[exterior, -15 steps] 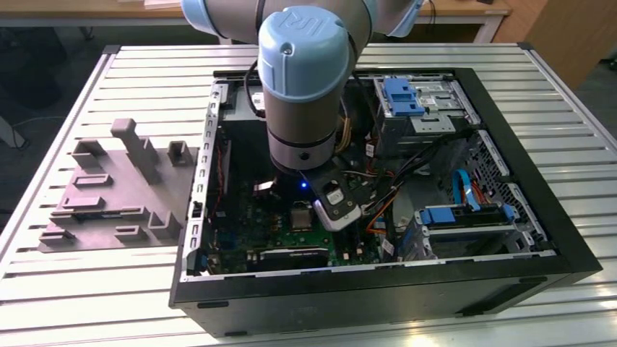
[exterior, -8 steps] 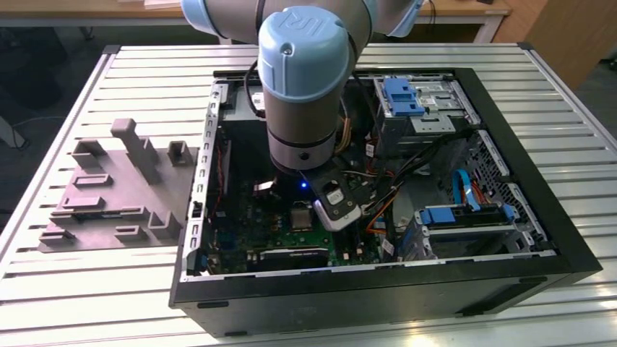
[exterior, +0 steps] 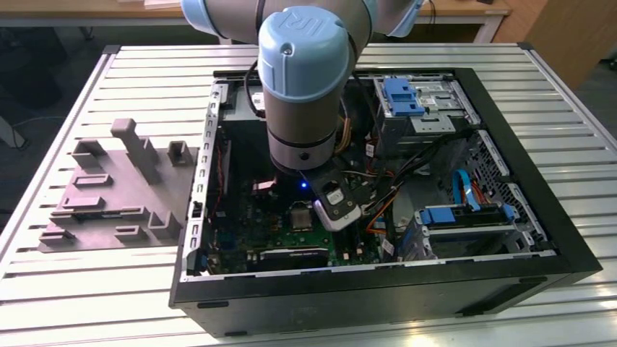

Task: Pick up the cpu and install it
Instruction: 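Place the cpu into insertion slot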

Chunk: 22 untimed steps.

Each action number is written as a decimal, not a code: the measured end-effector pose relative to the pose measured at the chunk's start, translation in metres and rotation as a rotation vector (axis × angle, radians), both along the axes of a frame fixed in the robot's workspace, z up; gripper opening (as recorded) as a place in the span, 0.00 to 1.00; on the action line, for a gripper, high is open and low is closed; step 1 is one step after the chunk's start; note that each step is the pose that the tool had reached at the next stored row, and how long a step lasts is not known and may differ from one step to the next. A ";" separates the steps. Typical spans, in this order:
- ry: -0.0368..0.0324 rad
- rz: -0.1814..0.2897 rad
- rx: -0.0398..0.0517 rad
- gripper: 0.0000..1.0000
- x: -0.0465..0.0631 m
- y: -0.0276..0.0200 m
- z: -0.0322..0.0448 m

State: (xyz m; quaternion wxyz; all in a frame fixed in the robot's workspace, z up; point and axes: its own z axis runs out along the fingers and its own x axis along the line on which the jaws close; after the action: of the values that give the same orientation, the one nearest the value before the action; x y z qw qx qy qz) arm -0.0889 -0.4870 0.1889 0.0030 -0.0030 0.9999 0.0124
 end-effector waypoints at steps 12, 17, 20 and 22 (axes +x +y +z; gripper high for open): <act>-0.0001 0.000 0.0003 0.51 0.000 0.0000 0.0029; 0.0001 0.000 0.0001 0.38 0.000 -0.0007 0.0028; -0.0001 0.000 0.0004 0.38 0.000 -0.0020 0.0027; 0.0000 0.000 0.0002 0.38 0.000 -0.0021 0.0027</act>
State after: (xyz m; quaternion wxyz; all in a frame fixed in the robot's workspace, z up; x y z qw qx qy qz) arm -0.0891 -0.4891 0.1916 0.0030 -0.0029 0.9999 0.0125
